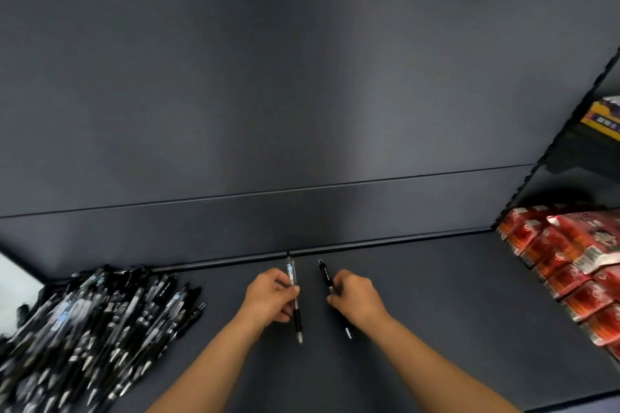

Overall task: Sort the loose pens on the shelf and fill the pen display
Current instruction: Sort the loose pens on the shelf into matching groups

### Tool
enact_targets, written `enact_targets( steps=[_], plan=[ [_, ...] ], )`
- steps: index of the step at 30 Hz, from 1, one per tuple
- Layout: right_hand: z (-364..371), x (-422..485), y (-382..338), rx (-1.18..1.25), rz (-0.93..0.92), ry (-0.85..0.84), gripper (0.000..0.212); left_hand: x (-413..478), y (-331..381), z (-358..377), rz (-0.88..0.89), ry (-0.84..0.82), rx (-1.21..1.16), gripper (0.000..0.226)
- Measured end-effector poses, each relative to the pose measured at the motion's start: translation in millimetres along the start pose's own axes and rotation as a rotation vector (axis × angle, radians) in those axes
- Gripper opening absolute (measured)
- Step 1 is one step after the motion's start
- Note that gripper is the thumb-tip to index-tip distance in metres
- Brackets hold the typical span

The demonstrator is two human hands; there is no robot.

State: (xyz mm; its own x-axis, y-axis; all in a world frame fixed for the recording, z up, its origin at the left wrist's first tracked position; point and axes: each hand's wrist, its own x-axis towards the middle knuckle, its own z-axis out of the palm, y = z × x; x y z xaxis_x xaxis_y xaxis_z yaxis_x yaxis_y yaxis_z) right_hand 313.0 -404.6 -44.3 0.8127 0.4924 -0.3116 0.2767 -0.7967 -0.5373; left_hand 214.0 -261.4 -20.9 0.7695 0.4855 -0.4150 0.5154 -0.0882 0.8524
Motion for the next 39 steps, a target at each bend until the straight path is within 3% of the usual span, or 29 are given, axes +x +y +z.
enact_targets(
  steps=[7,10,13,15,17,20,24,39],
  plan=[
    [-6,6,-3,0.015,-0.051,0.030,0.015,11,4,13,-0.071,-0.009,-0.024,0.012],
    [-7,5,-8,0.189,-0.115,-0.050,0.009,14,9,25,-0.056,-0.026,-0.065,0.013],
    [-9,-2,-8,0.194,-0.118,-0.149,0.015,14,15,39,-0.027,-0.046,-0.122,0.010],
    [-13,-3,-2,0.175,-0.102,-0.099,0.019,16,21,47,-0.017,-0.062,-0.134,0.010],
    [-19,-1,10,0.171,-0.051,-0.042,0.015,22,22,56,0.026,-0.048,0.011,0.013],
    [-36,2,31,0.159,0.066,0.065,0.008,30,18,66,0.155,0.001,0.505,0.023],
    [-56,4,61,0.079,0.163,0.159,0.027,26,14,80,0.156,-0.062,0.808,0.037],
    [-105,35,148,-0.338,0.293,0.309,0.022,42,31,124,0.240,-0.059,0.869,0.026]
  ],
)
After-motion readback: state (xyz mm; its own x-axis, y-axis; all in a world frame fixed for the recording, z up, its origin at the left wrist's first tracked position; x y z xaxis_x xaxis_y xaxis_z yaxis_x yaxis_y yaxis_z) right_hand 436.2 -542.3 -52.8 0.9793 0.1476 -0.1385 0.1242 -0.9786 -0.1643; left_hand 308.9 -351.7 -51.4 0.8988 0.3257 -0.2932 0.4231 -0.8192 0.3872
